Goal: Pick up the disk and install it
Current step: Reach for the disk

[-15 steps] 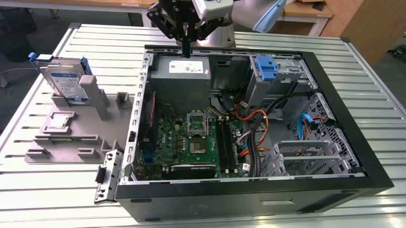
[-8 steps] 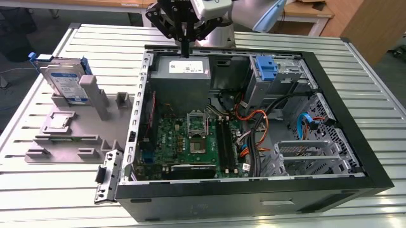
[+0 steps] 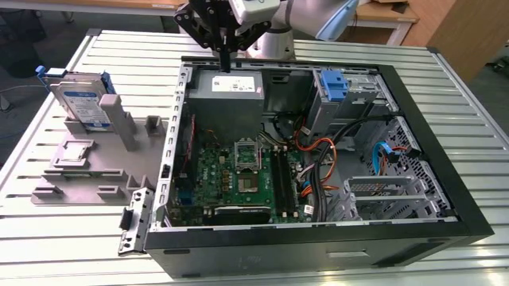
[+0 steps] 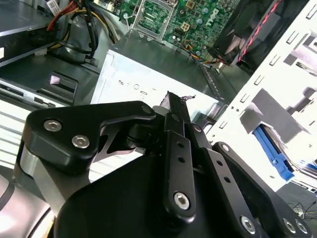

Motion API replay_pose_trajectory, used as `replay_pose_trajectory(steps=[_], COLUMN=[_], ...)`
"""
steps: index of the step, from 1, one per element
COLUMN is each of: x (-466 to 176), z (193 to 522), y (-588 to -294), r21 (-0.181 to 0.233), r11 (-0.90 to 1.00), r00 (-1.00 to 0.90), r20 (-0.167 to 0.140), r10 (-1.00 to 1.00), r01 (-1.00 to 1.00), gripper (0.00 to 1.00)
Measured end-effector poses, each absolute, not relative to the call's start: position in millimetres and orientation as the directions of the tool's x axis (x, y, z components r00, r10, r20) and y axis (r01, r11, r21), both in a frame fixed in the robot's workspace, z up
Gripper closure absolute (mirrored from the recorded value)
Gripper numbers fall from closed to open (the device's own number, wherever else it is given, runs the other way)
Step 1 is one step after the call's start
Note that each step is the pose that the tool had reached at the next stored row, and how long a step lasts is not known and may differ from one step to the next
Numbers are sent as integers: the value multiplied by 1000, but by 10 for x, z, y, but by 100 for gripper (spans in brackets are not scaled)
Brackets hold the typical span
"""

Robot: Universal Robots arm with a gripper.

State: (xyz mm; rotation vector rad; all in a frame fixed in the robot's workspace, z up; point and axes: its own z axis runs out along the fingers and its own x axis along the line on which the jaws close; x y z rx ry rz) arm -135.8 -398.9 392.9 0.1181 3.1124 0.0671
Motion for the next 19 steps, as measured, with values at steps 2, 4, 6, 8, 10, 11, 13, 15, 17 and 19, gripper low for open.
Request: replay_pose_trajectory(steps=[2,4,6,8,10,11,13,15,17,19], x=[-1400,-1428,-1447,-1467,-1489,-1504,-1540,-1573,-1595,-1613], z=[3925,3924,3921,3921,3919,3918,3914,3911,3908,3906], y=[-3989,-3989,-3989,-3990,-3989,-3989,-3989,-3989,-3989,-3989], r21=[44,44,44,44,44,44,44,44,44,44], r11=[996,996,996,996,996,996,996,996,996,996], r00=[-997,-997,-997,-997,-997,-997,-997,-997,-997,-997], r20=[-25,-25,-25,-25,-25,-24,-25,-25,-25,-25], r10=[76,76,76,76,76,76,76,76,76,76], r01=[75,75,75,75,75,75,75,75,75,75], gripper=[90,90,90,90,90,90,90,90,90,90])
